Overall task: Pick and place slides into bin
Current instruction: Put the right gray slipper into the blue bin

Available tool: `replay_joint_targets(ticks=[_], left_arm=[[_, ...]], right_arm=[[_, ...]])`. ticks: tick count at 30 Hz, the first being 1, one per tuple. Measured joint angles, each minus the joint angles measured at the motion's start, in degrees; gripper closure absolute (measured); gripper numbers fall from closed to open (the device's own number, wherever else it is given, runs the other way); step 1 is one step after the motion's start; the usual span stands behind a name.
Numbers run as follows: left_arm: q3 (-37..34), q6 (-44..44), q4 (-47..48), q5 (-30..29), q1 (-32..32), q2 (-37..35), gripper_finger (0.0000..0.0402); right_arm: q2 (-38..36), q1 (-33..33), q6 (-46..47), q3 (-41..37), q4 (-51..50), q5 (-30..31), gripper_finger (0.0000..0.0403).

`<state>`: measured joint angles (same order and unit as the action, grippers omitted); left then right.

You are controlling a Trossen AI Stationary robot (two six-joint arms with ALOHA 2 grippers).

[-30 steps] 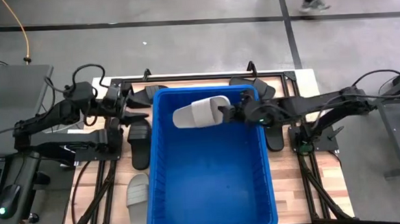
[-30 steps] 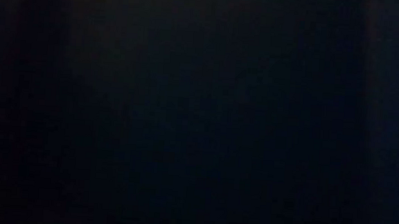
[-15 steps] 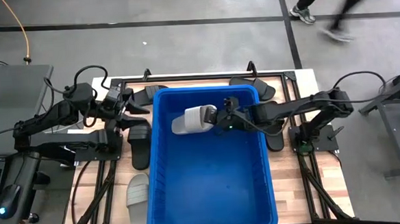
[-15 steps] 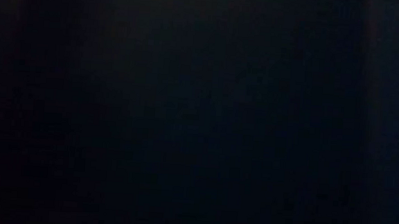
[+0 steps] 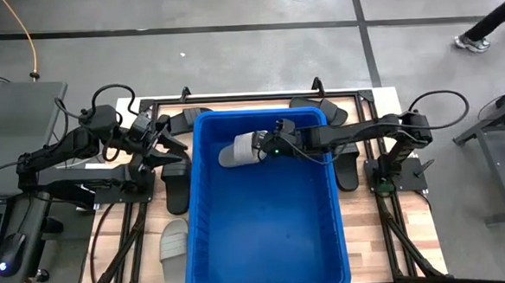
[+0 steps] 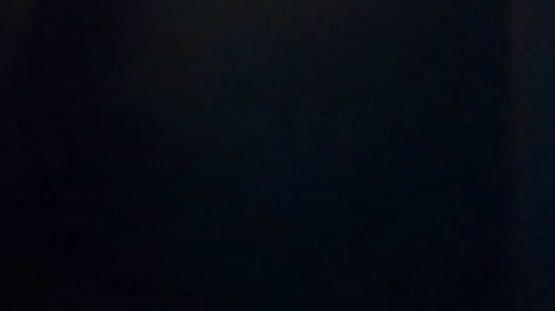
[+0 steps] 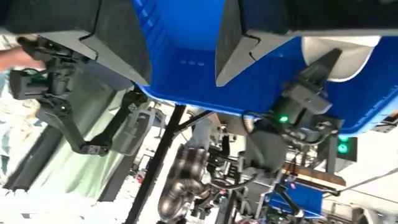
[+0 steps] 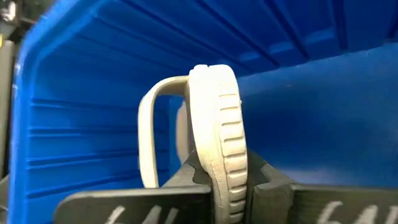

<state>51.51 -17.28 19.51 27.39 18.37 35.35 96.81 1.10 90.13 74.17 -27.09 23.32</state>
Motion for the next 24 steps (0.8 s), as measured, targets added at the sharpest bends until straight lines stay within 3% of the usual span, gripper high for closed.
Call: replay_joint_targets(ticks=[15,24], left_arm=[[0.0,0.5,0.0,5.5,0.0,0.0,0.0234],[0.0,0.5,0.1,6.9,0.0,0.0,0.0234]], right_arm=[[3.6,0.5,2.9,0.0,-11.9,-5.0,0.0403],[4.5,2.8,-2.1,0.0,-13.7,-8.2,0.0403]])
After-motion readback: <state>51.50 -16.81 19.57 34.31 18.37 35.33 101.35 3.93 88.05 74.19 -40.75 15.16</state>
